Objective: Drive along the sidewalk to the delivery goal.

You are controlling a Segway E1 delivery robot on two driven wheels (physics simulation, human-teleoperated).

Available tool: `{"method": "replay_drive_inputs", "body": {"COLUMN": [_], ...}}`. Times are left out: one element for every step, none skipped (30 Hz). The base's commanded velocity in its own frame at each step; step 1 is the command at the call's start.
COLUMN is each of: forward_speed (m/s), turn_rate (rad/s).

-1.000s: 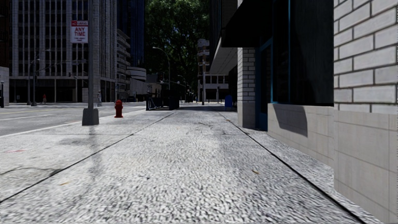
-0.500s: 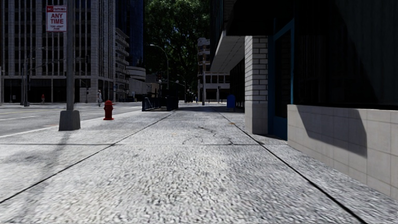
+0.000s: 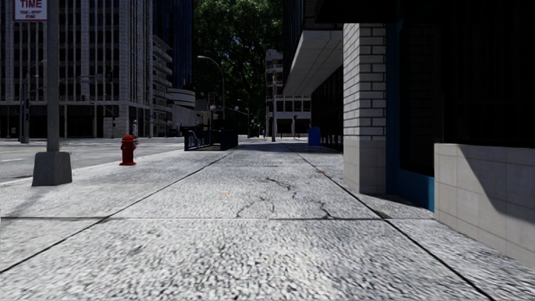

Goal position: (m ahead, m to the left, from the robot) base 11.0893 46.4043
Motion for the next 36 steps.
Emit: {"method": "replay_drive_inputs", "body": {"forward_speed": [2.0, 2.0, 2.0, 2.0, 2.0, 2.0, 2.0, 2.0, 2.0, 2.0, 2.0, 2.0, 2.0, 2.0, 2.0, 2.0, 2.0, 2.0, 2.0, 2.0, 2.0, 2.0, 2.0, 2.0, 2.0, 2.0, 2.0, 2.0, 2.0, 2.0, 2.0, 2.0, 2.0, 2.0, 2.0, 2.0], "turn_rate": [0.0, 0.0, 0.0, 0.0, 0.0, 0.0, 0.0, 0.0, 0.0, 0.0, 0.0, 0.0, 0.0, 0.0, 0.0, 0.0, 0.0, 0.0, 0.0, 0.0, 0.0, 0.0, 0.0, 0.0, 0.0, 0.0, 0.0, 0.0, 0.0, 0.0, 0.0, 0.0, 0.0, 0.0, 0.0, 0.0]}}
